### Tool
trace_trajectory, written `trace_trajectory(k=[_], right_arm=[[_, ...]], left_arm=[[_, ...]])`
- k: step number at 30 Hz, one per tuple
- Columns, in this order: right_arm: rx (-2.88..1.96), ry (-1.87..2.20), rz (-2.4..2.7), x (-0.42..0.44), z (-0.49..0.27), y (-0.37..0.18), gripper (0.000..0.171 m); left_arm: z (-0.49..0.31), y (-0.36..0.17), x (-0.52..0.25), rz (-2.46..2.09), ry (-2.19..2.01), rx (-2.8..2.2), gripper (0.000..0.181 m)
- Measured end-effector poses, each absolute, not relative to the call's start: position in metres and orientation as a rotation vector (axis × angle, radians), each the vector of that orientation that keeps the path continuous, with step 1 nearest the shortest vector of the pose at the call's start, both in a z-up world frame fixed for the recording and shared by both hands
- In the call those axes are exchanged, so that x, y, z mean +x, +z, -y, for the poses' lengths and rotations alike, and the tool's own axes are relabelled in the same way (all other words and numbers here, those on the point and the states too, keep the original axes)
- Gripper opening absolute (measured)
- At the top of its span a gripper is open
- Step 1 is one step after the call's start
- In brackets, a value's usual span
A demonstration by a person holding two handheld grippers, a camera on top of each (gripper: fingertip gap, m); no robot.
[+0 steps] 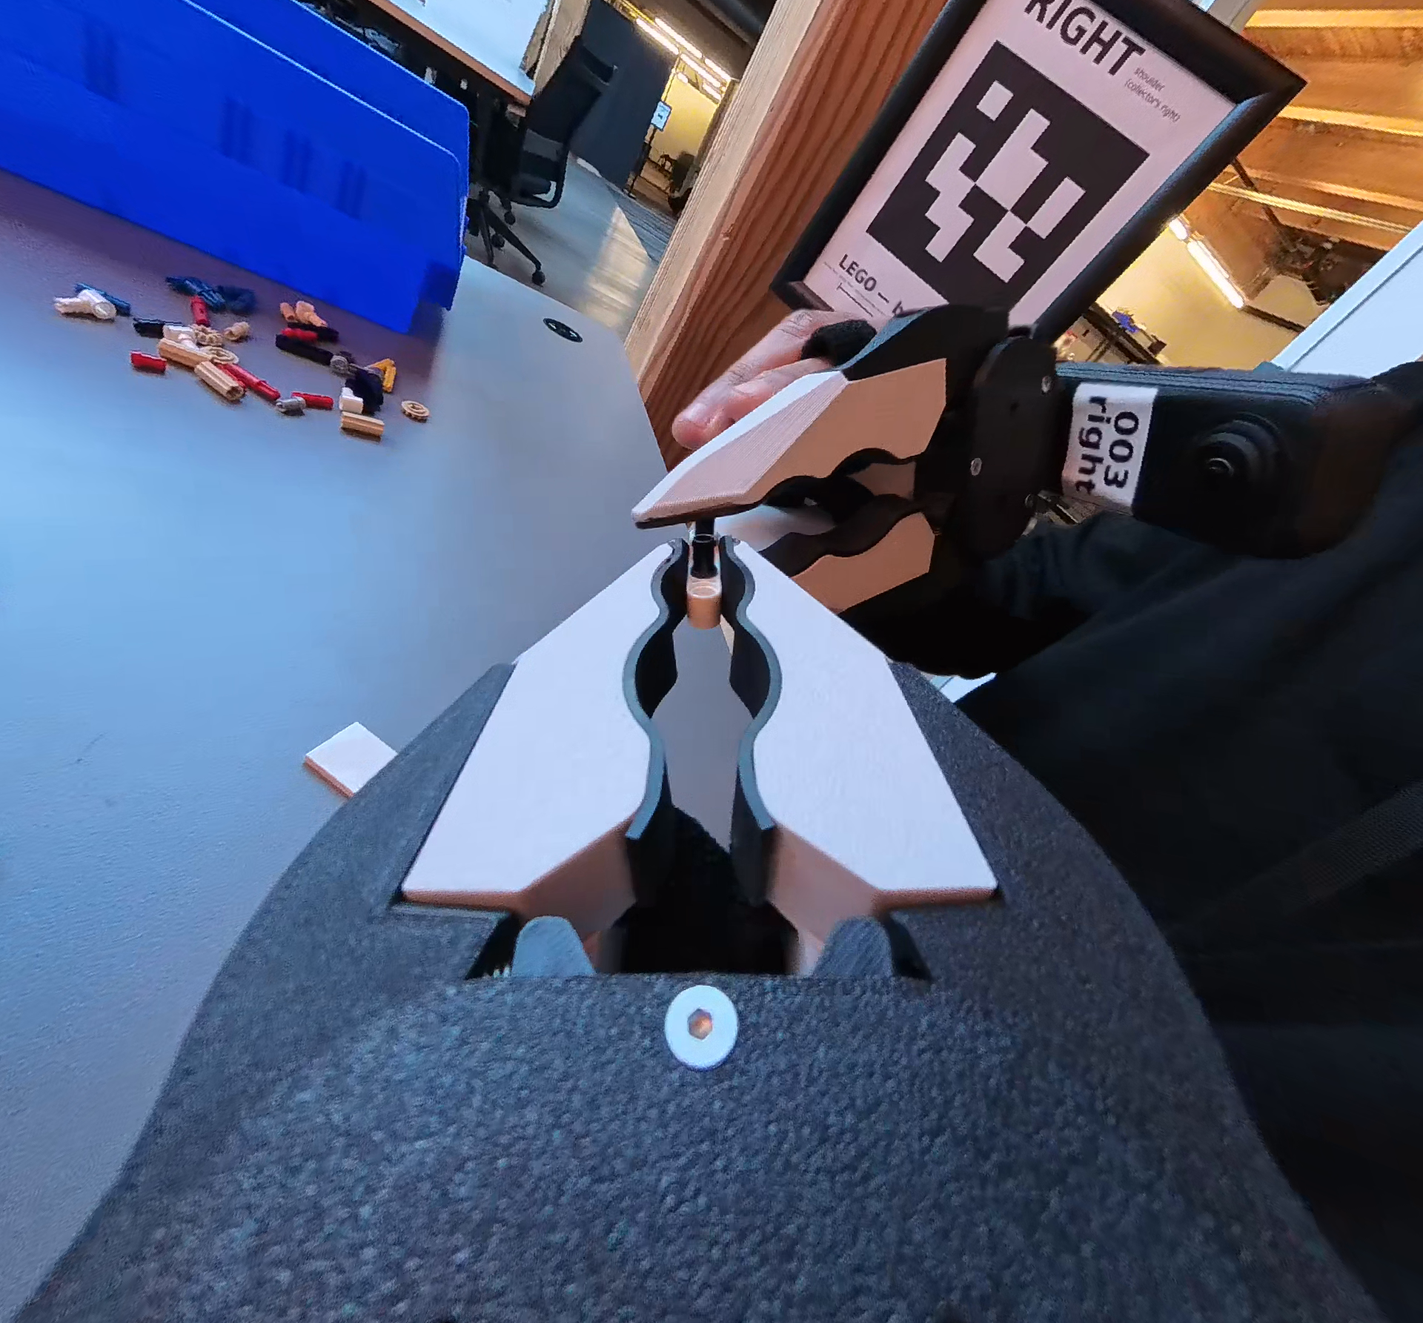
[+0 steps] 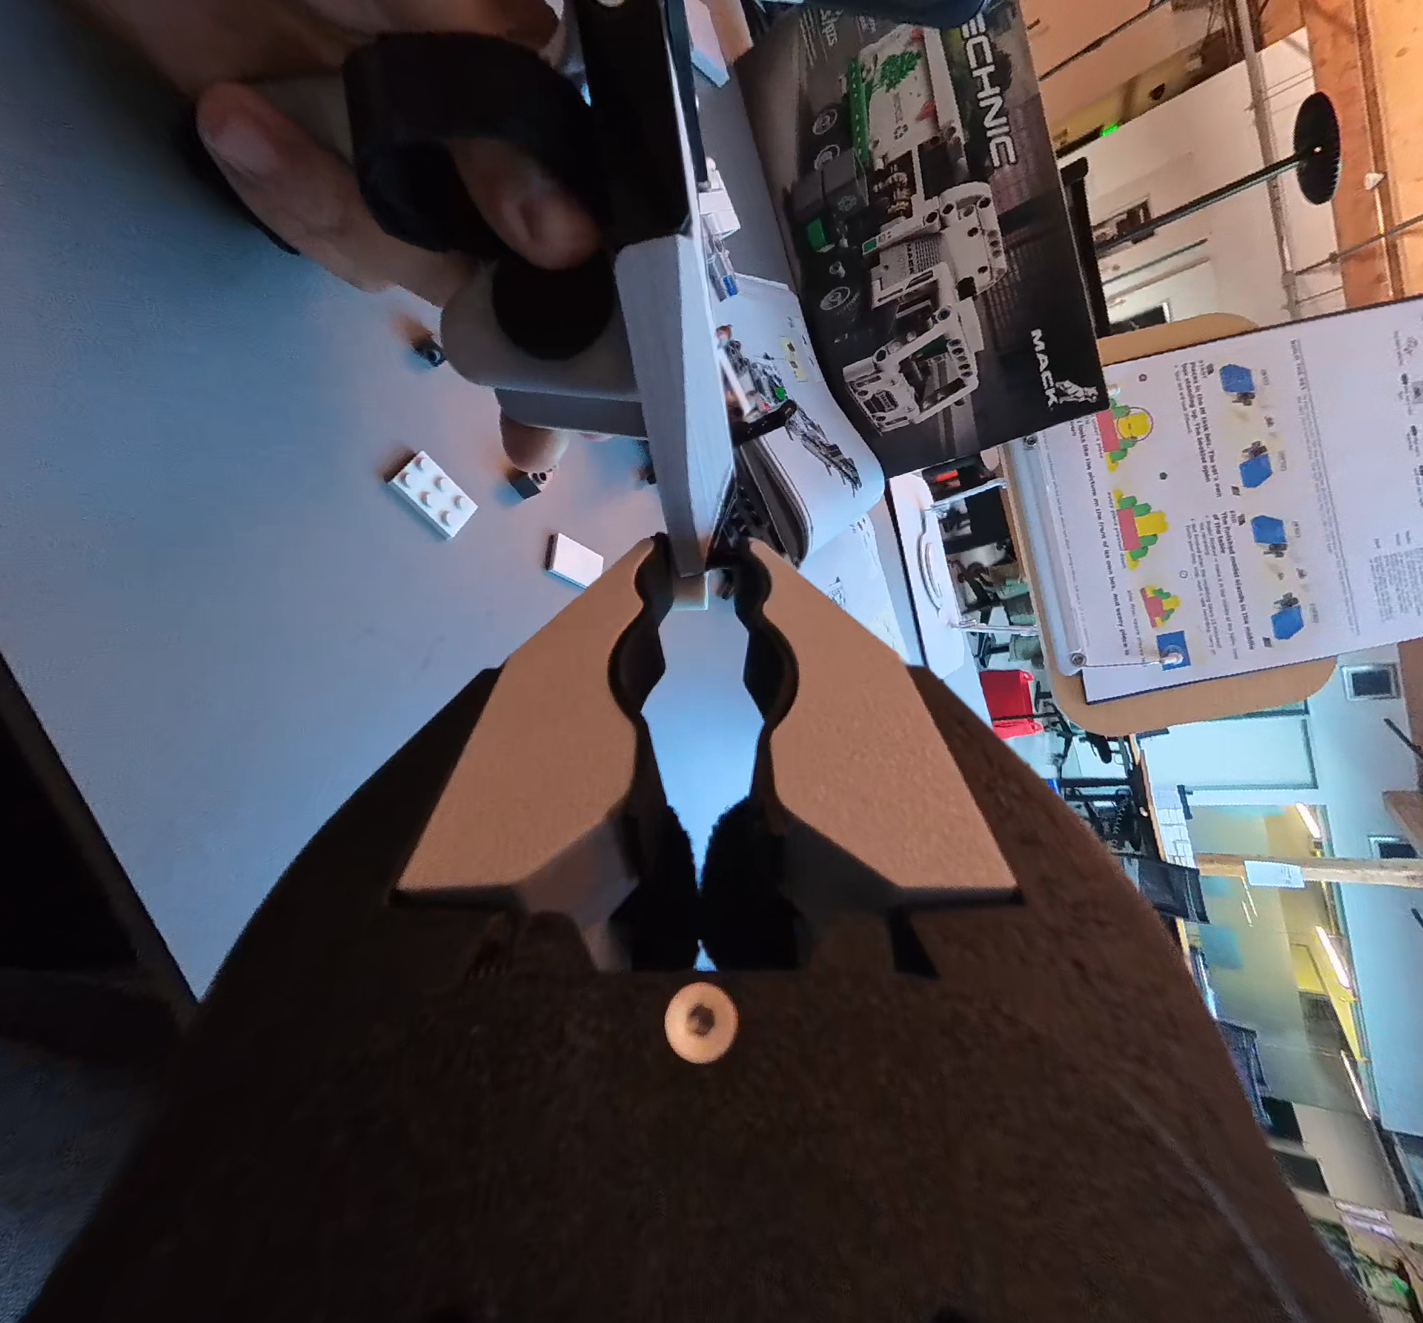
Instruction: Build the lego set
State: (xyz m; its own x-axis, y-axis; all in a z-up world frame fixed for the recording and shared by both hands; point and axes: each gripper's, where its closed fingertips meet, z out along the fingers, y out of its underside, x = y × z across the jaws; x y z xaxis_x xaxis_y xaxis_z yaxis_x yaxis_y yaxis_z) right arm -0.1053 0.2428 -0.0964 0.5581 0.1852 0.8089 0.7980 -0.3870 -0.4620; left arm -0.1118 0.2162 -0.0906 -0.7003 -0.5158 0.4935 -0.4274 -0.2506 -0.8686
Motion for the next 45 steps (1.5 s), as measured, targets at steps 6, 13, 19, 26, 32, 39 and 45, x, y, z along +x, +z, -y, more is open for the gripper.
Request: trace_trajectory(k=[6,13,19,26,32,39,45], right_arm=[[-1.775,-0.879,0.774,-0.102,-0.244,-0.091,0.016],[-1.709,-0.929,0.784,-0.094,-0.242,-0.096,0.016],[-1.789,-0.702,0.669,-0.091,-0.241,-0.095,0.029],[-1.999,-0.116,0.168,-0.039,-0.234,-0.106,0.036],[-1.866,0.251,-0.244,0.016,-0.246,-0.105,0.039],[-1.827,0.189,-0.39,0.06,-0.26,-0.12,0.037],[-1.759,0.077,-0.475,0.085,-0.259,-0.114,0.028]], left_arm=[[-0.218,-0.087,-0.112,-1.893,-2.072,-1.095,0.012],[-0.22,-0.094,-0.11,-1.949,-1.914,-1.036,0.007],[-0.229,-0.101,-0.106,-1.985,-1.704,-0.984,0.007],[-0.27,-0.083,-0.085,-1.854,-1.212,-0.82,0.006],[-0.313,-0.056,-0.053,-1.803,-0.753,-0.69,0.006],[-0.33,-0.05,-0.024,-1.755,-0.658,-0.705,0.006],[-0.341,-0.048,-0.01,-1.77,-0.678,-0.821,0.007]])
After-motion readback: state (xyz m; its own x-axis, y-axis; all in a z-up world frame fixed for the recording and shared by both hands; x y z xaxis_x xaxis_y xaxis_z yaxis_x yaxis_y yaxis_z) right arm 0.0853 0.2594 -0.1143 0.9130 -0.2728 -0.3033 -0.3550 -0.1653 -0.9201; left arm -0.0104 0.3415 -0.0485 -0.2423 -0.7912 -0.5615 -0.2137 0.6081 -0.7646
